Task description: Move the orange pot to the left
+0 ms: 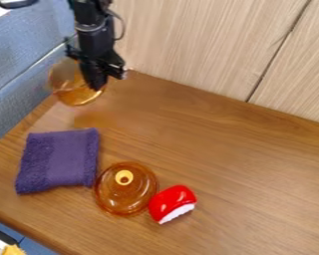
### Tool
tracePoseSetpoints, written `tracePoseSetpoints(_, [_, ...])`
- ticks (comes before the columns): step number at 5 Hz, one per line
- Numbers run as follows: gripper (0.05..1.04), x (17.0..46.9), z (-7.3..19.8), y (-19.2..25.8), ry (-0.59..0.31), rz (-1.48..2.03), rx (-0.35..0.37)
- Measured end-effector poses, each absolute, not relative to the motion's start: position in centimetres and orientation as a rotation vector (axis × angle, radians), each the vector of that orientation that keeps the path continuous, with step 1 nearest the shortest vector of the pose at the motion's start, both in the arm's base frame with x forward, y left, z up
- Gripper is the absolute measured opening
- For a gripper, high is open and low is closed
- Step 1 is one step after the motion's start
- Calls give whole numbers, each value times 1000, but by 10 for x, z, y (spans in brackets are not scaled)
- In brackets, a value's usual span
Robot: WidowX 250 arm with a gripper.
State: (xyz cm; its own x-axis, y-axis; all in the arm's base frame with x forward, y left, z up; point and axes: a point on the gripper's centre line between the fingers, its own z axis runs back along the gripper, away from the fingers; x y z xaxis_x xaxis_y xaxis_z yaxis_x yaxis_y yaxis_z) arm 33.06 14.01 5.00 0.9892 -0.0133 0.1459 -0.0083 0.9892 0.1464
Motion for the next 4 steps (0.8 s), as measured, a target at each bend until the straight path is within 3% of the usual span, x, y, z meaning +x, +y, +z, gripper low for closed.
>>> tracePoseSetpoints(2, [73, 326, 15, 168, -59, 83, 185])
tracePoseSetpoints(3, [99, 325, 13, 171, -50, 91, 201])
tracePoseSetpoints(4, [272, 322, 10, 170, -43, 128, 234])
